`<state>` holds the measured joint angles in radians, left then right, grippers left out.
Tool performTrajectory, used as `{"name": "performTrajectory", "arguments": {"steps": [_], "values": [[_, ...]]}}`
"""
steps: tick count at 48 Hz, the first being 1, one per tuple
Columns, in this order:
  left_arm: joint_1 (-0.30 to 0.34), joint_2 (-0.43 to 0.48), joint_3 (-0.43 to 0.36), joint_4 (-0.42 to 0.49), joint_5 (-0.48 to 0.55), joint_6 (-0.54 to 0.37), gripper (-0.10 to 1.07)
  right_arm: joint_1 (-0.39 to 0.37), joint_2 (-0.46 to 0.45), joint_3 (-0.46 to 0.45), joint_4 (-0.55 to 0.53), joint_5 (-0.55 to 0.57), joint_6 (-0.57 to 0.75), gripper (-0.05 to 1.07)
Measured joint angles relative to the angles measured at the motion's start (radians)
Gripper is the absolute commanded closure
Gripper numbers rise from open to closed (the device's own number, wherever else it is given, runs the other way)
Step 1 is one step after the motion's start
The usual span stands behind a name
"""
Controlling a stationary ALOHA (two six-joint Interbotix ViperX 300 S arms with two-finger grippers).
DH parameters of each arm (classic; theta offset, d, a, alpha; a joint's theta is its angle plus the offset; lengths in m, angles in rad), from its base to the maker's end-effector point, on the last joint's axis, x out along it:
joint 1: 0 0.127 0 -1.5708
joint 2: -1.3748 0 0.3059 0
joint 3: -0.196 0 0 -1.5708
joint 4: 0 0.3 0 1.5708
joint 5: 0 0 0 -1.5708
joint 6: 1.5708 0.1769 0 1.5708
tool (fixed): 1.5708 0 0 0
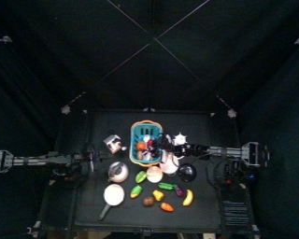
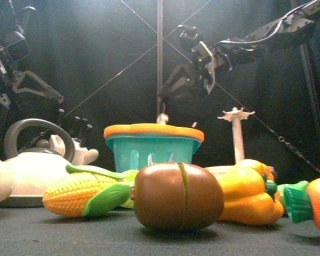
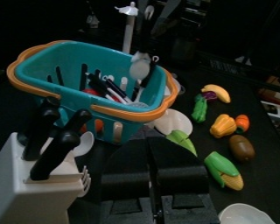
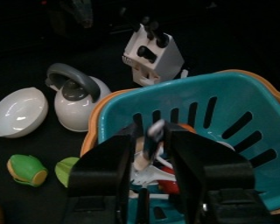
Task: Place pizza cutter into basket
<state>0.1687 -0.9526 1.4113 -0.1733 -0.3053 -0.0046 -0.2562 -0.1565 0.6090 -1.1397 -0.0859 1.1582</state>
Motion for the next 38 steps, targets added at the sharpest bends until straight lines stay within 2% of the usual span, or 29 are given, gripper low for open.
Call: {"name": "performTrajectory", "arguments": {"steps": [9, 38], "values": [[0.002, 0.000, 0.000, 0.000, 0.000, 0.000, 1.00, -0.015, 0.026, -0.005, 0.014, -0.003, 0.000, 0.16], [0.000, 0.000, 0.000, -0.020, 0.000, 0.000, 1.00, -0.017, 0.003, 0.000, 0.009, 0.000, 0.000, 0.16]]}}
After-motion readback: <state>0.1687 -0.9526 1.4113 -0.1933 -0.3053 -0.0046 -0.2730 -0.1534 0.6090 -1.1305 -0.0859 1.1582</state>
